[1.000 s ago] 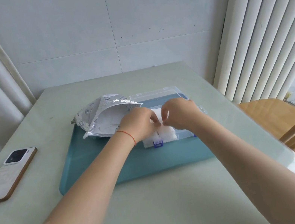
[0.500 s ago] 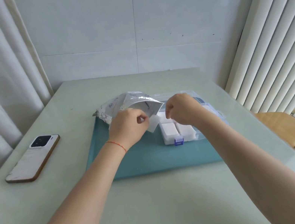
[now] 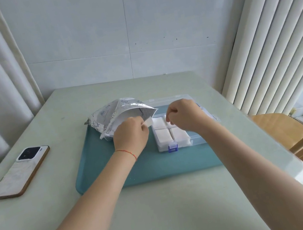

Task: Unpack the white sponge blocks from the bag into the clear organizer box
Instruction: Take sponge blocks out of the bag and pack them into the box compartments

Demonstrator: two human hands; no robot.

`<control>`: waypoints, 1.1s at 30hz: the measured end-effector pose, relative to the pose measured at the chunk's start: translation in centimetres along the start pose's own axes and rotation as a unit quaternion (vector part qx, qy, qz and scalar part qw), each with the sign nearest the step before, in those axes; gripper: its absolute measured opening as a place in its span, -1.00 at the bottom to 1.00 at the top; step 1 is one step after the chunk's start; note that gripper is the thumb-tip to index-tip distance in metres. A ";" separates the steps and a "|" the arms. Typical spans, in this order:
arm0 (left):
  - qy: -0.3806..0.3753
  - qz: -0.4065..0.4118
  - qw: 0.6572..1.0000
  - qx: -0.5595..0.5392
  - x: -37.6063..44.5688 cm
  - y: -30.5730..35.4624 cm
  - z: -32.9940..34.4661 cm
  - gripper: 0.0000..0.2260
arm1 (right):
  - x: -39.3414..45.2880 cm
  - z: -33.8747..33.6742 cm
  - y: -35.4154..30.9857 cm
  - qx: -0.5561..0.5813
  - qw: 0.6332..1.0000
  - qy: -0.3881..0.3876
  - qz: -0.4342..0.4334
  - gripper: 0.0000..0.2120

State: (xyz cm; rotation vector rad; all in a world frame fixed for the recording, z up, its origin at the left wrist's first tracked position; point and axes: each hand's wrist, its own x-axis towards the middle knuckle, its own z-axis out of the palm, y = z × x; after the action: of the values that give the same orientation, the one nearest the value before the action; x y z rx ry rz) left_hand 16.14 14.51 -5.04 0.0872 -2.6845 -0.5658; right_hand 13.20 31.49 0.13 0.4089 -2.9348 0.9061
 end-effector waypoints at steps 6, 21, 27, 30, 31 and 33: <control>-0.126 -0.133 0.865 -0.467 0.1 2.6 -1.4 -0.87 | 0.1 -0.3 0.8 0.238 0.968 -0.069 0.034 -0.81; -0.201 -0.105 0.939 -0.257 1.1 5.0 0.5 -0.81 | 0.1 -1.5 5.6 0.079 0.990 -0.112 0.044 -0.74; -0.222 -0.055 0.969 -0.089 1.8 5.8 0.8 -0.77 | 0.4 -1.1 5.6 0.001 0.991 -0.120 0.053 -0.69; -0.218 -0.042 0.974 -0.049 1.9 6.1 1.1 -0.79 | 0.2 -1.2 5.4 -0.041 0.991 -0.116 0.052 -0.68; -0.217 -0.036 0.975 -0.042 1.8 6.1 1.2 -0.81 | 0.1 -1.1 5.3 -0.051 0.991 -0.114 0.053 -0.69; -0.211 -0.019 0.977 -0.025 1.7 6.3 1.3 -0.86 | 0.2 -0.8 5.3 -0.069 0.991 -0.106 0.052 -0.73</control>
State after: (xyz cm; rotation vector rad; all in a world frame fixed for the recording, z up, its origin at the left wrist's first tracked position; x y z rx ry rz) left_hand 14.16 20.56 -3.01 0.0046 -3.0821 -0.7331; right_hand 11.62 36.14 -2.09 0.3698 -3.2161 0.7021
